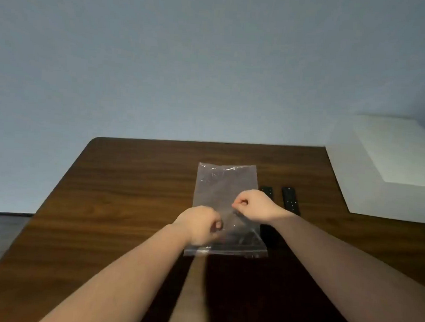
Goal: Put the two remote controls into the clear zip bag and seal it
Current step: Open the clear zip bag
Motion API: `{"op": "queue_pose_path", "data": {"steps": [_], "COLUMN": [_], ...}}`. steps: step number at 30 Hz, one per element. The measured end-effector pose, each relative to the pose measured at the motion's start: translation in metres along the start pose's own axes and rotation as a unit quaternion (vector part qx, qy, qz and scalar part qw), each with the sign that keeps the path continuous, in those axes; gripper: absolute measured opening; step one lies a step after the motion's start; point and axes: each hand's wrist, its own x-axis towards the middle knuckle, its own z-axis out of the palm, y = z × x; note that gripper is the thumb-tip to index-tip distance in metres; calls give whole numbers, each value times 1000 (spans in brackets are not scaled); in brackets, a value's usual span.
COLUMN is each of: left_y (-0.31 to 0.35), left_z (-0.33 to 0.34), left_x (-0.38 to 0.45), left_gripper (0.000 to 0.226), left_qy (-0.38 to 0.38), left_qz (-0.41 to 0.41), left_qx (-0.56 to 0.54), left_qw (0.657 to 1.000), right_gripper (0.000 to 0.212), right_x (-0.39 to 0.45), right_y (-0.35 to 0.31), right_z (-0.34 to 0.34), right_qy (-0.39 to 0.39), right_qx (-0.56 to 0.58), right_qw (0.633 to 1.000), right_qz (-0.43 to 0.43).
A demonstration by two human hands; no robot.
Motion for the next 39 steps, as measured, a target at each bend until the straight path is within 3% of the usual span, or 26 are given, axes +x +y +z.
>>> {"op": "queue_pose_path", "data": {"steps": [7, 13, 19, 25, 28, 31, 33, 35, 39], "left_y": [-13, -19, -15, -2, -1, -1, -2, 0, 3], "left_z": [55, 76, 96, 125, 130, 122, 119, 117, 117], "left_x": [12, 16, 3, -11, -10, -10, -10, -11, -13], "left_gripper": [51, 19, 16, 7, 6, 8, 9, 6, 5], "left_qy": [33, 137, 245, 306, 326, 373, 380, 371, 343], "left_qz": [33, 104, 134, 53, 4, -46, -37, -14, 18], "left_qx": [20, 59, 127, 130, 96, -43, -115, -147, -130], "left_qw": [999, 983, 952, 942, 941, 926, 917, 917, 930], "right_gripper": [17, 15, 15, 17, 23, 43, 51, 46, 26], "right_x": [9, 14, 3, -29, -47, -68, -81, -86, -82], "right_y": [27, 37, 41, 35, 34, 34, 38, 43, 47], "right_z": [44, 68, 85, 102, 107, 105, 109, 115, 114], "right_qy": [56, 95, 119, 209, 296, 321, 233, 142, 120], "right_qx": [-4, -16, -67, -61, -60, 41, 135, 260, 409], "right_qw": [998, 993, 983, 970, 949, 946, 962, 952, 904], "right_qz": [-11, -65, -122, -108, -88, -34, 42, 71, 41]}}
